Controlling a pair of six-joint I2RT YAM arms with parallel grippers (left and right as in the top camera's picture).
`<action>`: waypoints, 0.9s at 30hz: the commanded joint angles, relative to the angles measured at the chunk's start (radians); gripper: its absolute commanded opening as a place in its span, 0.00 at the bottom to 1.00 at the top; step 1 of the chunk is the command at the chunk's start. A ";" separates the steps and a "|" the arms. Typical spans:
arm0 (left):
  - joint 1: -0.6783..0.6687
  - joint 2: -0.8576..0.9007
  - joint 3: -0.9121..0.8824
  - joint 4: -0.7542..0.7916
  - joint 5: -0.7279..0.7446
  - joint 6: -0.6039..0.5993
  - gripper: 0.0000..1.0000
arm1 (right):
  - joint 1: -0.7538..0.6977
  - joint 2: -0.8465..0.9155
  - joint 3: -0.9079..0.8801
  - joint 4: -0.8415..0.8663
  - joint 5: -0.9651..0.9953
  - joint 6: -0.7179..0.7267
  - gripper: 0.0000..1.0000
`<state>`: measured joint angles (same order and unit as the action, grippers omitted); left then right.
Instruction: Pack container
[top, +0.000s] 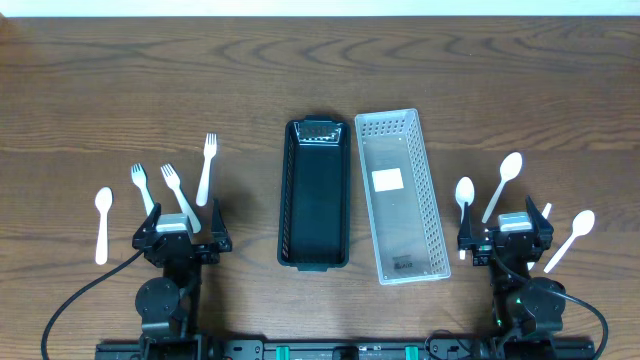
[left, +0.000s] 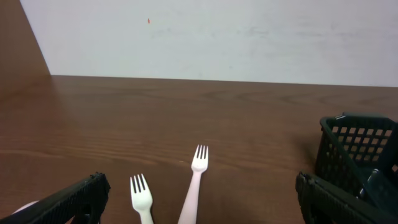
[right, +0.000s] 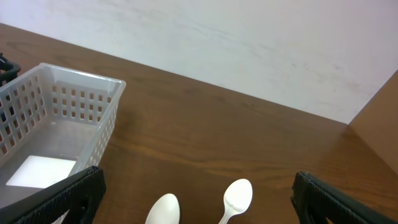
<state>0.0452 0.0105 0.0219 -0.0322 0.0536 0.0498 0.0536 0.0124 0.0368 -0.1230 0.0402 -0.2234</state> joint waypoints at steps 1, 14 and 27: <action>0.006 -0.005 -0.018 -0.033 0.011 0.002 0.98 | -0.008 -0.006 -0.008 0.000 -0.007 0.006 0.99; 0.006 -0.005 -0.018 -0.029 0.005 0.003 0.98 | -0.008 -0.006 -0.008 0.028 0.001 -0.021 0.99; 0.006 -0.005 -0.018 -0.013 0.004 -0.037 0.98 | -0.008 -0.003 -0.007 -0.001 -0.040 0.193 0.99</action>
<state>0.0452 0.0105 0.0219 -0.0277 0.0532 0.0467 0.0536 0.0124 0.0360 -0.1215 0.0158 -0.1772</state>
